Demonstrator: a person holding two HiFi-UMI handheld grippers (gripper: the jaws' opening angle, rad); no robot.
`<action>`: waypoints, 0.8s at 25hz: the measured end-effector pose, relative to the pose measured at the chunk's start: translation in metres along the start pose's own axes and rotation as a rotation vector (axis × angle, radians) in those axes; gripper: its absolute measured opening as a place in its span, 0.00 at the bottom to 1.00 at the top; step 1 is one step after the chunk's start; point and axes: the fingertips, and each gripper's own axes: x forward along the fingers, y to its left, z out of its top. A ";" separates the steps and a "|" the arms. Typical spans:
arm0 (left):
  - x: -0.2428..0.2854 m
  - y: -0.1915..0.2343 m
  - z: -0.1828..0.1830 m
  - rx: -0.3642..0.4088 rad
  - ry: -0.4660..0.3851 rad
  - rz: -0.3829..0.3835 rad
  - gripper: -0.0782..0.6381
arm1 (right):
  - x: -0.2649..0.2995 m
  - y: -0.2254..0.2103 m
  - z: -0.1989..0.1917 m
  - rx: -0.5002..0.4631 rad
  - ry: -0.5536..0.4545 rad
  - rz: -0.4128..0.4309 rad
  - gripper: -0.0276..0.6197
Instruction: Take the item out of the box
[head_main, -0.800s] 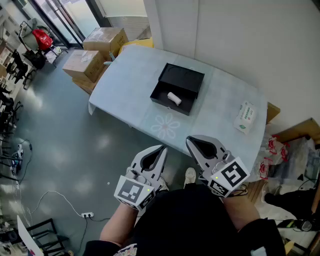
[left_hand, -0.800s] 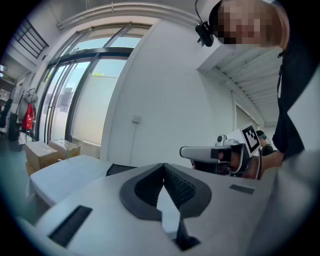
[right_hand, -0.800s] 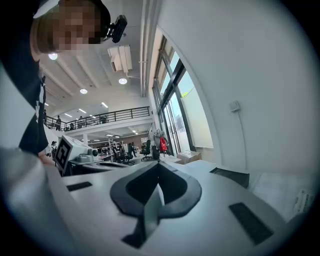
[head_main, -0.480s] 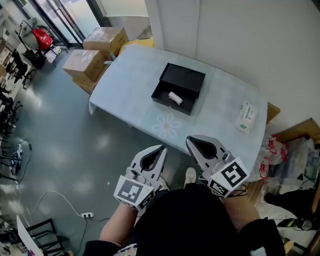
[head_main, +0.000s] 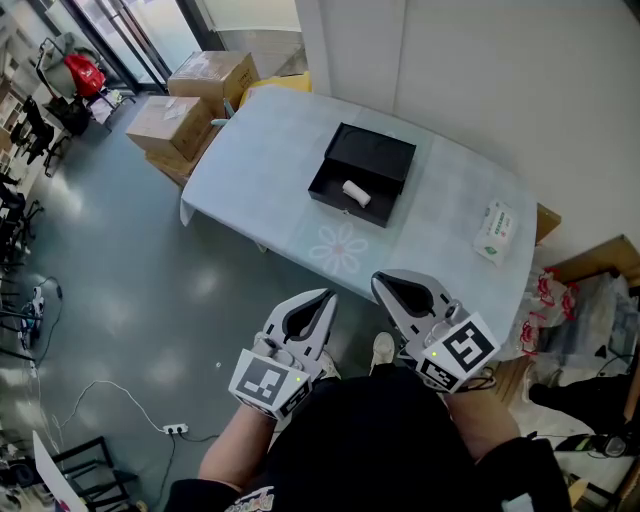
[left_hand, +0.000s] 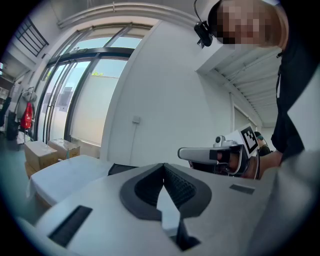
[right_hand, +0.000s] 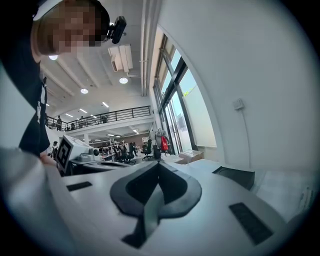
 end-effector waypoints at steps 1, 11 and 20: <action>-0.002 0.000 0.000 -0.001 -0.004 -0.008 0.12 | 0.001 0.002 -0.001 0.000 0.001 0.000 0.06; -0.029 0.017 -0.001 -0.005 -0.015 -0.022 0.12 | 0.018 0.024 -0.003 -0.009 0.011 -0.021 0.06; -0.051 0.049 -0.012 -0.012 0.006 -0.030 0.12 | 0.048 0.040 -0.012 -0.006 0.019 -0.045 0.06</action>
